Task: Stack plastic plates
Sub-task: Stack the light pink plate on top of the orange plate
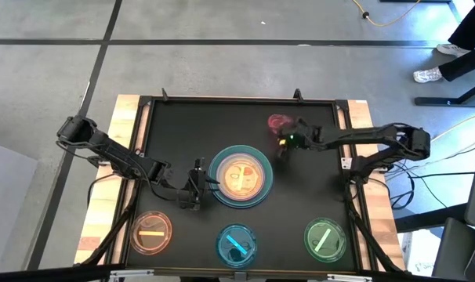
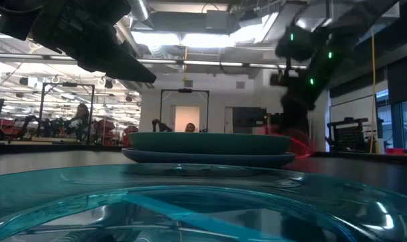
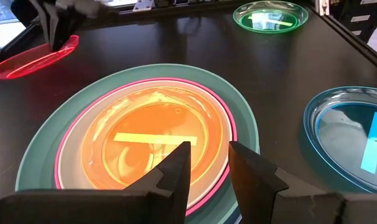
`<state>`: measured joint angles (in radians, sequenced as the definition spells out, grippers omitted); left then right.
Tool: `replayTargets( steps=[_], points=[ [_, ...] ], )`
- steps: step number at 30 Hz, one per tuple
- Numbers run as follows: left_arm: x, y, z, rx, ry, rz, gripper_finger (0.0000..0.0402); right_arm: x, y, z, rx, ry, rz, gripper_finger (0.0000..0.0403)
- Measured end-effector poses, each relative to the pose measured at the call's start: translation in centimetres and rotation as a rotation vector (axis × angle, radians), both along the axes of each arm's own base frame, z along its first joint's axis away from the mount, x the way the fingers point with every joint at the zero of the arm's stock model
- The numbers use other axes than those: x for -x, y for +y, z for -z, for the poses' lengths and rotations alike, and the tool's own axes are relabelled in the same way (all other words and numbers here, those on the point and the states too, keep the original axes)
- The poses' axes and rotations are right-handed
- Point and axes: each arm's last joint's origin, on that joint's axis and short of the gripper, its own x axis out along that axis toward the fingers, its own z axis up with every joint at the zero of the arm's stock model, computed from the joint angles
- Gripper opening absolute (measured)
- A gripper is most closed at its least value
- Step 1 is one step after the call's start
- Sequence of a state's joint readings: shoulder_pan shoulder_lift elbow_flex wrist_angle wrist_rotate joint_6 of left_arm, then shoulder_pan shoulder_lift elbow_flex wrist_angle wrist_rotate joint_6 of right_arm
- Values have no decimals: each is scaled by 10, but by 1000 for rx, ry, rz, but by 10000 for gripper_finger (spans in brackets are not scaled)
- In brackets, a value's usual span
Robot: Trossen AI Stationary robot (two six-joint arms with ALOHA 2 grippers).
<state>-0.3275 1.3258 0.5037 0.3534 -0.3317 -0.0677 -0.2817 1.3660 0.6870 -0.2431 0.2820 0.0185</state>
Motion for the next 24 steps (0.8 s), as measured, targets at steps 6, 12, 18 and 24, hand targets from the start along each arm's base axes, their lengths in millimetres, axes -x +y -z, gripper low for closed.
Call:
replayTargets(
  steps=[6,12,18,24],
  points=[
    [0,0,0,0,0,0,102,-29,50,-30,-14,-127,-230,3],
    [0,0,0,0,0,0,102,-43,96,-47,-51,-293,-438,1],
    [0,0,0,0,0,0,102,-52,131,-44,-86,-376,-609,2],
    [0,0,-1,2,-8,0,102,-63,151,-27,-123,-381,-700,2]
  ],
)
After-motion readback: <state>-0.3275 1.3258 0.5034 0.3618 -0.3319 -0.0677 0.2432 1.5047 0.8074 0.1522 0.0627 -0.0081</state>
